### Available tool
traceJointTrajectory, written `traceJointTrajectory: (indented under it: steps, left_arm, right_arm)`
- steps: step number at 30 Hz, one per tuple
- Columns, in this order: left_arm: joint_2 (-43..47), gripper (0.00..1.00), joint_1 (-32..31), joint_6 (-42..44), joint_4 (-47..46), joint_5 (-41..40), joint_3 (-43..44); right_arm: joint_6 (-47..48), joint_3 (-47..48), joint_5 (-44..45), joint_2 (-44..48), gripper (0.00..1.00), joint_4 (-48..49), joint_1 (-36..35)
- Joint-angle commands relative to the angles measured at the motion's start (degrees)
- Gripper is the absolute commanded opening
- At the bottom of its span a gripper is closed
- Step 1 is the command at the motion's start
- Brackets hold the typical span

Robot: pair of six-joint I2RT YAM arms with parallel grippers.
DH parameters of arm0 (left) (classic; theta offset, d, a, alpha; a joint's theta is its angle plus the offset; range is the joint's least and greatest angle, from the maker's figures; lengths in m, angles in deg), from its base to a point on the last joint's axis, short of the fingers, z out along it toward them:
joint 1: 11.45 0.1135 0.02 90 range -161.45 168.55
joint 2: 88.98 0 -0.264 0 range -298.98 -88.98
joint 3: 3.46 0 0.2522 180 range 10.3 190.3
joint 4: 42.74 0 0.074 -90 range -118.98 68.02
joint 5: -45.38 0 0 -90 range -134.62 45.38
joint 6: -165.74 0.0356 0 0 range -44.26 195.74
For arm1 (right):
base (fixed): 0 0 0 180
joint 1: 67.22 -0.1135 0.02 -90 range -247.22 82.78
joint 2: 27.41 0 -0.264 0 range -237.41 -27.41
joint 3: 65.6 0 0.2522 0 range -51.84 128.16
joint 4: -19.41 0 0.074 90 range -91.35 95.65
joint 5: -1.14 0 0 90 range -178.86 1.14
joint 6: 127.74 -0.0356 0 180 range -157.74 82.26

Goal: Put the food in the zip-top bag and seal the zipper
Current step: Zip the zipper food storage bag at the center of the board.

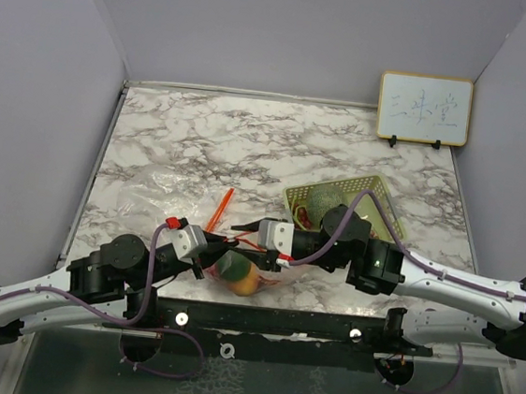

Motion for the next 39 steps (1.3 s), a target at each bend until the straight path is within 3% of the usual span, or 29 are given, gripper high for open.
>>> traceJointTrajectory:
  steps: [1, 4, 8, 10, 13, 15, 39]
  left_arm:
    - [-0.3, 0.0, -0.1, -0.3, -1.1, 2.1, 0.9]
    - [0.0, 0.0, -0.1, -0.3, -1.0, 2.0, 0.8]
    - [0.4, 0.0, 0.0, -0.2, -0.9, 1.8, 0.9]
    - [0.6, 0.0, 0.0, -0.1, -0.7, 1.6, 0.9]
    - [0.6, 0.0, -0.1, 0.1, -0.7, 1.5, 0.8]
    - [0.6, 0.0, -0.1, 0.2, -0.6, 1.5, 0.9]
    - [1.1, 0.0, 0.0, -0.1, -0.8, 1.8, 0.9]
  right_arm:
    - [1.7, 3.1, -2.4, -2.0, 0.36, 0.7, 0.1]
    - [1.3, 3.0, -2.5, -2.3, 0.14, 1.2, 0.0]
    - [1.4, 3.4, -3.3, -2.2, 0.1, -0.7, 0.2]
    - [1.2, 3.0, -3.6, -1.8, 0.12, -1.5, 0.3]
    - [0.9, 1.9, -3.4, -1.1, 0.37, -0.7, 0.4]
    - [0.9, 1.6, -2.8, -0.9, 0.43, -0.2, 0.5]
    - [0.5, 2.3, -7.5, -4.1, 0.37, -2.9, 3.3]
